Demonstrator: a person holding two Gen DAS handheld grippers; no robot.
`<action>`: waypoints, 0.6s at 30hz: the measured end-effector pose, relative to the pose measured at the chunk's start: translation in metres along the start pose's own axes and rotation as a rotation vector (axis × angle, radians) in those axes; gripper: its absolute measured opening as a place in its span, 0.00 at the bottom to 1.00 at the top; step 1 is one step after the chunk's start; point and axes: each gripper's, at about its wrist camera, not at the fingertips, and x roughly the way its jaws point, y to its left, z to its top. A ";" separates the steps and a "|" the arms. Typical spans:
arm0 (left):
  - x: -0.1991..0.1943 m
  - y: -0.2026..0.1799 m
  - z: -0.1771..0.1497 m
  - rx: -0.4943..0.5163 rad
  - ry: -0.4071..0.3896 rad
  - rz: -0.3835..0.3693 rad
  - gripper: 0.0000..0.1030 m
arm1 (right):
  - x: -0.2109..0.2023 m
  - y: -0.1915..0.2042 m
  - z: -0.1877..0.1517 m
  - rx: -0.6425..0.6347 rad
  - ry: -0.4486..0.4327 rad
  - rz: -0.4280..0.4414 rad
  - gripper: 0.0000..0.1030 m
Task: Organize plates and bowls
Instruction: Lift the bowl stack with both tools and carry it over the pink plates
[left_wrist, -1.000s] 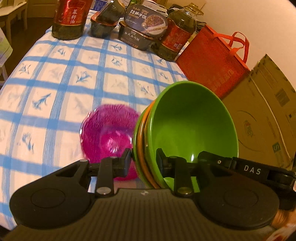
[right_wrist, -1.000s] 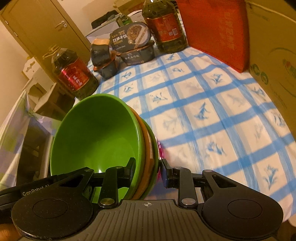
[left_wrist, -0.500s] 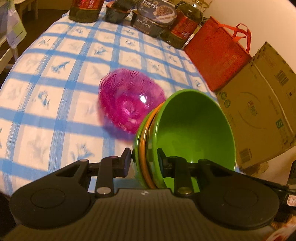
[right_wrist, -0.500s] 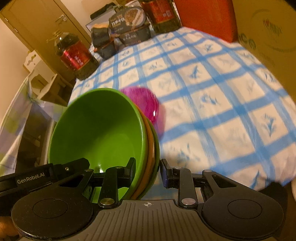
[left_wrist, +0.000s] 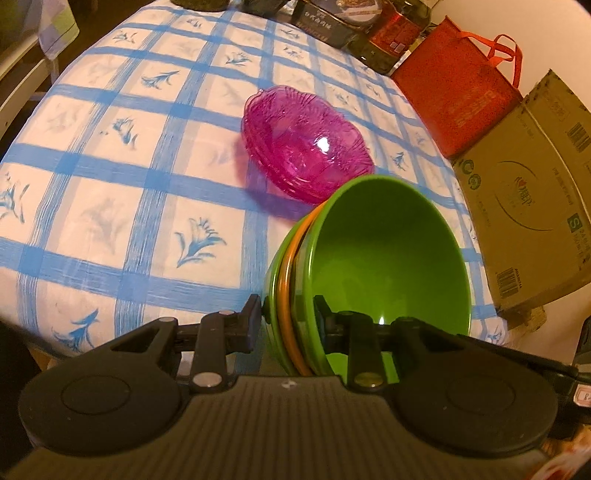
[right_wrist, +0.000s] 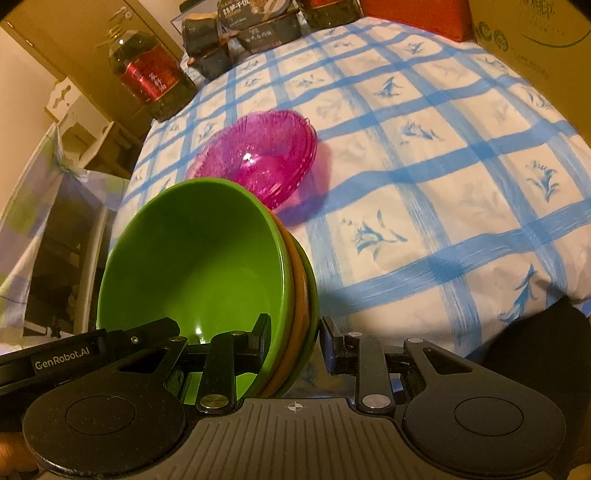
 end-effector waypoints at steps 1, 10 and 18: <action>0.000 0.000 0.000 -0.001 0.000 0.001 0.25 | 0.000 0.000 -0.001 -0.001 0.002 0.001 0.28; -0.003 -0.002 0.003 -0.004 -0.008 -0.005 0.25 | -0.002 0.005 0.006 -0.006 -0.001 0.000 0.28; -0.008 -0.013 0.030 -0.001 -0.033 -0.023 0.25 | -0.011 0.012 0.034 -0.009 -0.026 0.007 0.28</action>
